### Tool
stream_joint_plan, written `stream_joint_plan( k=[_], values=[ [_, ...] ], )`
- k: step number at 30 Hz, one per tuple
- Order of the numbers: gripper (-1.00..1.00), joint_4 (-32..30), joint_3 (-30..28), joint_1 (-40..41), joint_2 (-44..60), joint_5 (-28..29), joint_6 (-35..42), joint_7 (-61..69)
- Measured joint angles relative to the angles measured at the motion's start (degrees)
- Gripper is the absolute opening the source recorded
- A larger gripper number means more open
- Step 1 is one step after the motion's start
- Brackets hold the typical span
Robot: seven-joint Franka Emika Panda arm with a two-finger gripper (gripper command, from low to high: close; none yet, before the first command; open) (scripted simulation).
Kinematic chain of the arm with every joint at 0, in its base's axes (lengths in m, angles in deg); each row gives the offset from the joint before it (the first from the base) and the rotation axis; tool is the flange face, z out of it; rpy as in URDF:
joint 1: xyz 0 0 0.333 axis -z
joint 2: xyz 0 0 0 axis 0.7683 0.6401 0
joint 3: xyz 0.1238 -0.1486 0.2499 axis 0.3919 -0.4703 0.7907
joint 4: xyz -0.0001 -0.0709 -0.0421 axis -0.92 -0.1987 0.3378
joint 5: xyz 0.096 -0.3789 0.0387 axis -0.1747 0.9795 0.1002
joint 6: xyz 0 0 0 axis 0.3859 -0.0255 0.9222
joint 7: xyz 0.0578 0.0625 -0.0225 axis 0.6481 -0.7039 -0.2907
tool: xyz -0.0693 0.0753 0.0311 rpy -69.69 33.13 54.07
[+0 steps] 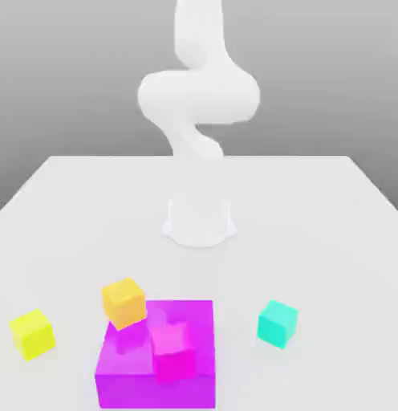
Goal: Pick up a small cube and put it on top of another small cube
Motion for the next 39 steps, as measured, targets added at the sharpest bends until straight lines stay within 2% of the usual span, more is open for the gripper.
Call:
stream_joint_plan(
  k=[7, 13, 16, 19, 22, 26, 27, 34, 39],
  values=[
    [0.00, -9.43, -2.35, -9.46, 15.24, -3.32, -9.89, 13.38],
    [0.00, -17.46, -1.68, -15.55, 28.29, -5.19, -18.38, 24.10],
    [0.00, -21.43, -0.63, -17.52, 34.49, -4.42, -22.59, 28.11],
    [0.00, -25.40, 0.41, -19.13, 40.49, -0.95, -26.80, 30.19],
    [0.00, -25.96, -0.04, -19.79, 46.48, 1.19, -31.56, 30.35],
    [0.00, -24.72, 0.35, -19.44, 54.74, 1.02, -38.30, 30.68],
    [-1.00, -24.42, 0.64, -19.18, 56.63, 0.97, -39.80, 30.69],
    [-1.00, -24.36, 0.73, -19.07, 57.00, 1.12, -40.06, 30.54],
    [-1.00, -25.91, 0.34, -19.29, 48.08, 1.74, -32.79, 30.17]
  ],
)
